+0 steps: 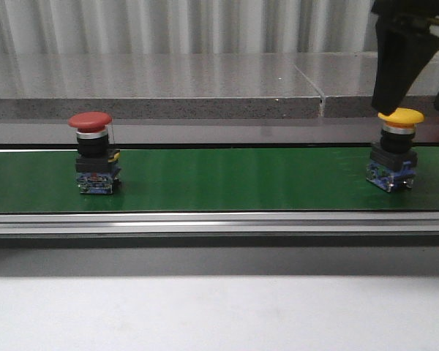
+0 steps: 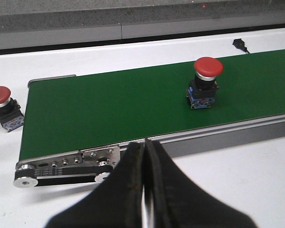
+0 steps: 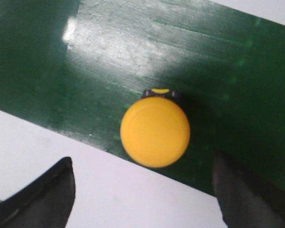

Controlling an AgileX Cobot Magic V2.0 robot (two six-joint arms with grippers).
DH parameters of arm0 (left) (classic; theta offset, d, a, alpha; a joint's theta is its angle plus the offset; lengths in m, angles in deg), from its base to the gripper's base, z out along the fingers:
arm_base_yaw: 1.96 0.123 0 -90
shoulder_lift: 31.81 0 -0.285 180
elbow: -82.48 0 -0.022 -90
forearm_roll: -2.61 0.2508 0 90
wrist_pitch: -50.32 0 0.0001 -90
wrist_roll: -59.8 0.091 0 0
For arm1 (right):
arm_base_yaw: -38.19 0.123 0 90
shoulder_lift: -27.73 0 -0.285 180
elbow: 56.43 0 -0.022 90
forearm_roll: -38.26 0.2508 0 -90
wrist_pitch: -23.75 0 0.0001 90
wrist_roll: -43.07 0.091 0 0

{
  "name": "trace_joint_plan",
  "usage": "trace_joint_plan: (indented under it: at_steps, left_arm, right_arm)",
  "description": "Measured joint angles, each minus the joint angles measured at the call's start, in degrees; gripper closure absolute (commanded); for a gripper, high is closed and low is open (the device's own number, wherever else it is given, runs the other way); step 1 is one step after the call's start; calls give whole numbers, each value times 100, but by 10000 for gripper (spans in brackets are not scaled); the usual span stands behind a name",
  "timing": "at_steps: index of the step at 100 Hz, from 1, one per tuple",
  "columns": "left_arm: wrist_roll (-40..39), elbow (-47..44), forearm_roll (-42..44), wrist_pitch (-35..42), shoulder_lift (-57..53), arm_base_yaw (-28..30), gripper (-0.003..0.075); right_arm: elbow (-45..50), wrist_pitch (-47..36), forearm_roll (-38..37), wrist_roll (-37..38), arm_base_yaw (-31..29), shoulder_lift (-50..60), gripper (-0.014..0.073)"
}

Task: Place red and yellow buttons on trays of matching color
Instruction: 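Close the right gripper on the yellow button and lift it, then lower the yellow button into the yellow tray and open the right gripper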

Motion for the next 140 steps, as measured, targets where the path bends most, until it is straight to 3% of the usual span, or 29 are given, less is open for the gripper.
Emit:
trace_joint_plan:
  at_steps: [14, 36, 50, 102, 140]
  left_arm:
    - [0, 0, 0, 0, 0, 0, 741]
    - [0, 0, 0, 0, 0, 0, 741]
    - [-2, 0, 0, 0, 0, 0, 741]
    - [-12, 0, 0, 0, 0, 0, 741]
    - [-12, 0, 13, -10, 0, 0, 741]
  right_arm:
    - [-8, -207, -121, 0, 0, -294, 50]
    - [-8, -301, -358, -9, 0, -422, 390]
    - [-12, -301, -449, -9, 0, -422, 489]
    - [-34, -291, -554, 1043, 0, 307, 501]
    - [241, 61, -642, 1680, -466, 1257, 501]
